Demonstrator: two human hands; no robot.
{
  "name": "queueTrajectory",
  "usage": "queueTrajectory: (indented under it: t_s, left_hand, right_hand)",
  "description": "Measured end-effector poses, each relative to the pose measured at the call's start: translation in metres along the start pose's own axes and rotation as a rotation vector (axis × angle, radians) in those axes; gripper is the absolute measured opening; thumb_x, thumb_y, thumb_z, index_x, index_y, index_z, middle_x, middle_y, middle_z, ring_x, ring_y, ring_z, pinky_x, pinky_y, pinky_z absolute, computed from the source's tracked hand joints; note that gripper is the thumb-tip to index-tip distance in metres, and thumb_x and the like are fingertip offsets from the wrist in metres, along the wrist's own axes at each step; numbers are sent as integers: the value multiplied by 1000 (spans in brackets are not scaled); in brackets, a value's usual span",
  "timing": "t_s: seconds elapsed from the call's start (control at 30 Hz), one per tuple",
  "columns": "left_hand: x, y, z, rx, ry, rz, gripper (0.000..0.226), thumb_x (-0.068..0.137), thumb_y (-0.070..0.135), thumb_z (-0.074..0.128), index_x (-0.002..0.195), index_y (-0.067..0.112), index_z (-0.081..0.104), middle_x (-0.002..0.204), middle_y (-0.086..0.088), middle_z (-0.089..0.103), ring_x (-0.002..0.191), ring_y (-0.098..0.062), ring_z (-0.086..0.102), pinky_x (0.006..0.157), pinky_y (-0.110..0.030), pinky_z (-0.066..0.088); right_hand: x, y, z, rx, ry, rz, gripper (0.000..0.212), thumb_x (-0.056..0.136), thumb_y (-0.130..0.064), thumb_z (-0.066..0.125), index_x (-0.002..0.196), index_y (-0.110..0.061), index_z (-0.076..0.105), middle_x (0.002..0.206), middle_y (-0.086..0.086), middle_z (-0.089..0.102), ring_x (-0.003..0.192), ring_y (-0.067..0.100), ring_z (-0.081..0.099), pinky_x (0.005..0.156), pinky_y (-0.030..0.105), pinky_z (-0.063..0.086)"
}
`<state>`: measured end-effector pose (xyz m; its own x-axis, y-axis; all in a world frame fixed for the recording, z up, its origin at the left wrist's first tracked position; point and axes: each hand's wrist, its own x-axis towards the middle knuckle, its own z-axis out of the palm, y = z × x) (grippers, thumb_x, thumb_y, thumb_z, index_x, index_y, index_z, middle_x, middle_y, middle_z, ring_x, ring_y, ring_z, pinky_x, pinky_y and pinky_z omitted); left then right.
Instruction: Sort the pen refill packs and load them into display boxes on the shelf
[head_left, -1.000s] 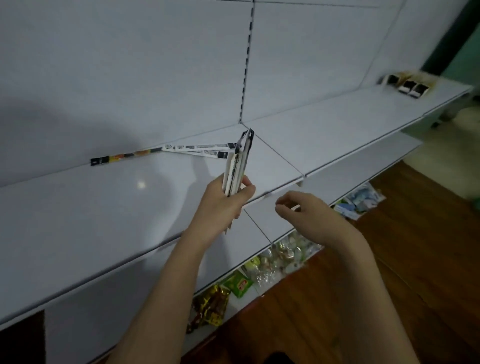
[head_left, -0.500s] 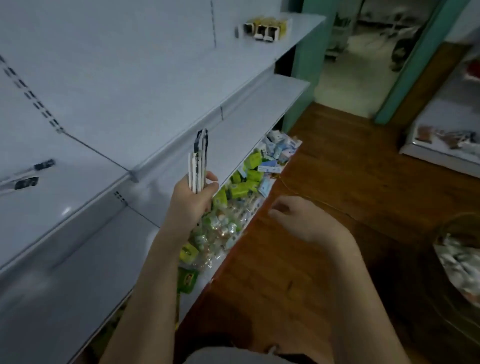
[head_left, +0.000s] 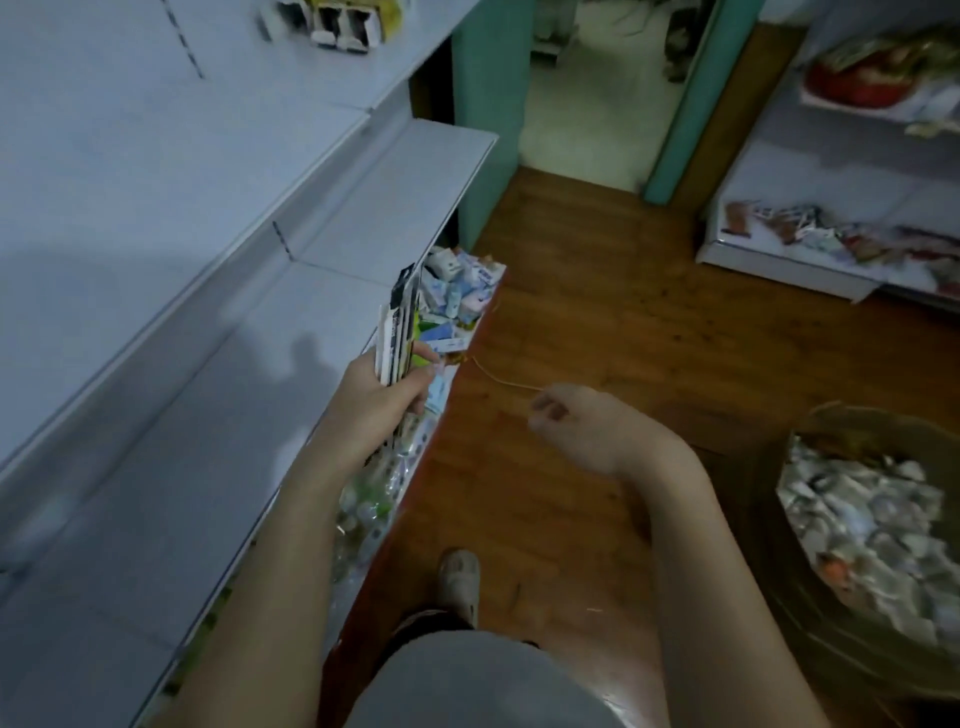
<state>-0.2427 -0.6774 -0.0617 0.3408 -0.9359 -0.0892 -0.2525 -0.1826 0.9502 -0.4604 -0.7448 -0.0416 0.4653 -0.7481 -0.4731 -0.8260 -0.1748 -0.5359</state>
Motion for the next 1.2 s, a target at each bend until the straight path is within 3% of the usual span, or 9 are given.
queueTrajectory:
  t_s: [0.17,0.3,0.37,0.5,0.67,0.8,0.93,1.0,1.2]
  left_hand:
    - [105,28,35,-54,-103,41,11,96,13,58,93,21,65,60,9,54,55,-4,54,53,-13,44]
    - [180,46,66,-27,-147,47,13,95,18,60,90,29,65,59,12,56,60,-7,58,61,-25,53]
    - [222,56,80,12,-178,48,12,95,18,61,91,27,65,59,10,57,58,-7,58,56,-18,49]
    - [314,74,107,65,-42,79,6,95,16,61,96,18,66,58,6,57,55,-9,56,53,-17,45]
    - [395,105,145,51,-48,100,8,98,16,58,98,14,65,60,-1,52,59,-19,54,60,-34,48]
    - [446,118,155,29,17,78,6,98,15,59,98,15,65,60,1,54,55,-12,53,52,-20,44]
    - [493,125,127,-62,203,29,8,97,13,59,92,16,65,58,-1,54,57,-18,52,54,-24,46]
    - [519,123,110,-78,337,23,8,96,14,60,90,17,64,55,2,51,54,-18,50,55,-26,46]
    - [584,142,51,-361,419,104,13,88,22,66,80,15,59,52,1,32,44,-17,27,45,-28,29]
  right_hand:
    - [72,6,-63,22,15,58,37,101,-43,47,134,-28,51,126,-5,54,100,14,53,72,25,43]
    - [119,23,-111,59,69,35,32,100,-42,48,129,-29,54,120,-8,57,98,11,56,70,25,49]
    - [149,39,-135,77,130,-13,28,101,-39,48,126,-27,56,120,-7,58,100,11,56,75,26,51]
    - [224,69,-192,70,77,-45,33,102,-38,47,131,-25,54,129,-4,57,108,15,56,80,28,47]
    - [299,85,-290,27,7,-108,35,101,-40,47,133,-26,53,132,-3,57,115,17,55,82,25,40]
    - [367,79,-342,-51,53,-177,34,101,-38,47,130,-21,55,129,1,59,110,19,57,84,30,46]
    - [443,57,-353,-104,-181,-295,35,100,-41,49,131,-26,54,129,1,59,111,19,57,94,34,47]
    - [483,38,-356,-153,-244,-352,37,100,-39,50,134,-23,53,130,3,57,112,20,56,91,31,46]
    - [575,-56,-390,-40,-241,-638,20,100,-37,52,99,-22,64,94,-2,66,81,18,62,71,34,51]
